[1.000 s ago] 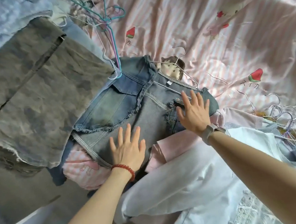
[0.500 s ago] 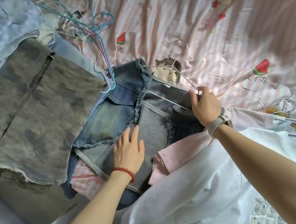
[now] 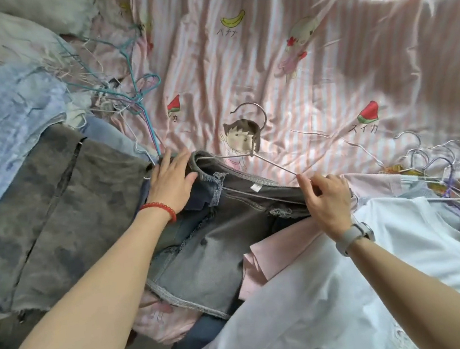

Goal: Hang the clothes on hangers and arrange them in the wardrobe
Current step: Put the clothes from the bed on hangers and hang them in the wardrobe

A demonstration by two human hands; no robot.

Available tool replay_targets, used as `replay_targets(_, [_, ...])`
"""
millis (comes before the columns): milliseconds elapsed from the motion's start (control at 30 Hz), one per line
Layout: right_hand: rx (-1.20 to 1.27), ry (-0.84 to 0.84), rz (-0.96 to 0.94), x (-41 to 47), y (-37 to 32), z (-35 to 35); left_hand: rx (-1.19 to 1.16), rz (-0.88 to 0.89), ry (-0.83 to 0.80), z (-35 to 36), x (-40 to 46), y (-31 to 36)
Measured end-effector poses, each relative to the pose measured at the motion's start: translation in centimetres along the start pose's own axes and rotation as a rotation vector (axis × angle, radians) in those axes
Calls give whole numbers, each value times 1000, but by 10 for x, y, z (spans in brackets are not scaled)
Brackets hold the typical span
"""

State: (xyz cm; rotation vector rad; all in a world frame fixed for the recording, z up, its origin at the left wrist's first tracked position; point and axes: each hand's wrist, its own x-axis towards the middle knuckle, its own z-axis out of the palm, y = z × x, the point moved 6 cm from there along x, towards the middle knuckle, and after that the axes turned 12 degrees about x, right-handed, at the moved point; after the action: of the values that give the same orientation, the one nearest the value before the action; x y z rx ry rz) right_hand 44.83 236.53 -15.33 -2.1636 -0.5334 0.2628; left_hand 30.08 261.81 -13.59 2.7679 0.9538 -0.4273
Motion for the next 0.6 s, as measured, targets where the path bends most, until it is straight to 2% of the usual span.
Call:
replay_targets(100, [7,-6,-14,-3,1,-2,1,74,135,-14,-8,6])
replay_targets(267, [-1,-7,24,-6,1,0,147,67,140,-15,-52,10])
replay_targets(367, [-37,-42,-58,-12,-14,9,141,-5,114,-9,-102,1])
replay_targets(600, [-26,-191,-367,-37,-97,34,-94,-276,133,-22,-220,-40])
